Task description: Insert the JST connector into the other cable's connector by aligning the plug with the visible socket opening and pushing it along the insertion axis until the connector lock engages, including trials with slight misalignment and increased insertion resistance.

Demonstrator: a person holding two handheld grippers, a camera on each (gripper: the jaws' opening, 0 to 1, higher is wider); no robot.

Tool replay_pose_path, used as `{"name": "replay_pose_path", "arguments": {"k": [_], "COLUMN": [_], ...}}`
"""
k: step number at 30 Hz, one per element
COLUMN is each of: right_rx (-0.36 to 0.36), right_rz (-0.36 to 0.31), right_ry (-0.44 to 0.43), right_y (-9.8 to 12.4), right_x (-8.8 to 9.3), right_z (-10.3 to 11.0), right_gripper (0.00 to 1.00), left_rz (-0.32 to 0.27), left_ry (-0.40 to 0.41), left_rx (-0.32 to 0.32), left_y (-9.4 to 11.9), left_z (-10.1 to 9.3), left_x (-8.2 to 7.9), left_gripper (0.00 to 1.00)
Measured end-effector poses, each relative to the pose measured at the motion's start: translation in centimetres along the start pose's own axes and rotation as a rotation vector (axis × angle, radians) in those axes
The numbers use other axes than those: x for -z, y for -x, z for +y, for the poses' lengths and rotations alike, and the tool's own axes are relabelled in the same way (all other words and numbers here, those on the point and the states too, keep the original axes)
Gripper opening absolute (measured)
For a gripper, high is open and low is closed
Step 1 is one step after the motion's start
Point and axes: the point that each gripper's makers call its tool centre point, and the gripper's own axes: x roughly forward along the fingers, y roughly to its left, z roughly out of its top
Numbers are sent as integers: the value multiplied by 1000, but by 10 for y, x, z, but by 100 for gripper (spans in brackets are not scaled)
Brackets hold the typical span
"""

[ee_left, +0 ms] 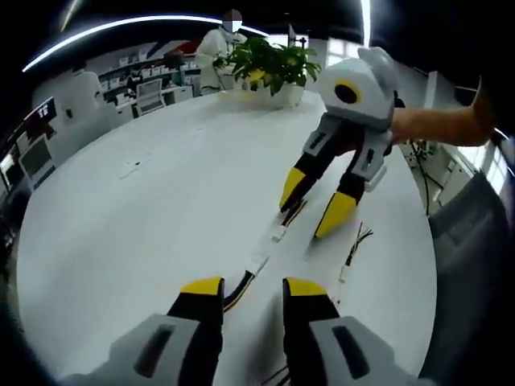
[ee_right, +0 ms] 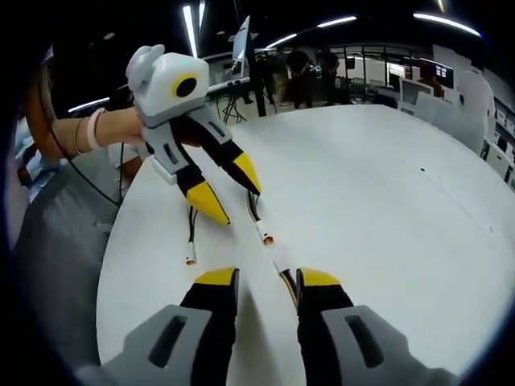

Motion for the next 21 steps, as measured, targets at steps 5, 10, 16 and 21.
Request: {"name": "replay_pose_path", "arguments": {"k": [5,10,16,21], "right_rx": [4,3,3,6], "right_rz": [4,8,10,6], "right_ry": [1,1,-1,-1], "right_y": [-2,-4,-7,-7], "right_x": [1,3,4,4], "right_z": [-3,-4,-7,-9], "right_gripper": [24,24,22,20], "left_rz": [-12,-16,-12,-13], "left_ry": [-14,-36,-47,-58], "left_rx": [11,22,34,43], "left_y": [-2,-5,-10,-11], "left_z": [-1,-2,-1,1], "left_x": [-3,-4,-1,0], "left_gripper": [20,18,15,14]}}
